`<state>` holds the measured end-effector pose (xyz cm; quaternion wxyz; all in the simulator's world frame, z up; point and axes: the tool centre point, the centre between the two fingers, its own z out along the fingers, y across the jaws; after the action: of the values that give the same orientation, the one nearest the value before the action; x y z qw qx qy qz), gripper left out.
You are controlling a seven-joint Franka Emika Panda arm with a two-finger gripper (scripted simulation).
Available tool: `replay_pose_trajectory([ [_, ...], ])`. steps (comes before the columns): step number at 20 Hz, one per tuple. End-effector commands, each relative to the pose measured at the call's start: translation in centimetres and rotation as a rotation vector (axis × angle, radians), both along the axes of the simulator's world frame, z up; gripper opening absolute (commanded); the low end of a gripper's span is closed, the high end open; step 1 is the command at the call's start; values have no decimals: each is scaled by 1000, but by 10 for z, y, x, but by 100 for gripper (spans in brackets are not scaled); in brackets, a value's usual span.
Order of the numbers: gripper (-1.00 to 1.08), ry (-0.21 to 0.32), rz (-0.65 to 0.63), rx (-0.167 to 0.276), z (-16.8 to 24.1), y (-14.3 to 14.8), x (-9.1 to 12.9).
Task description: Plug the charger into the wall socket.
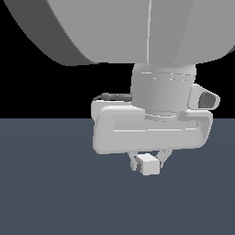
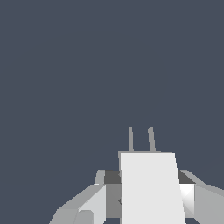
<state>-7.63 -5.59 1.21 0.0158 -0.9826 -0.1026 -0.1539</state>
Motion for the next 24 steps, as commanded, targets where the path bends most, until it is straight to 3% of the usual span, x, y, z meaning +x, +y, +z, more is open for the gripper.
replay_pose_trajectory([
  [1,-100,0,-2,0,2,0,2],
  [8,-100,-1,-25,2,19,1,20],
  [18,-100,-2,-91,2,67,-1,73],
  [24,-100,-1,-117,0,84,-4,93],
])
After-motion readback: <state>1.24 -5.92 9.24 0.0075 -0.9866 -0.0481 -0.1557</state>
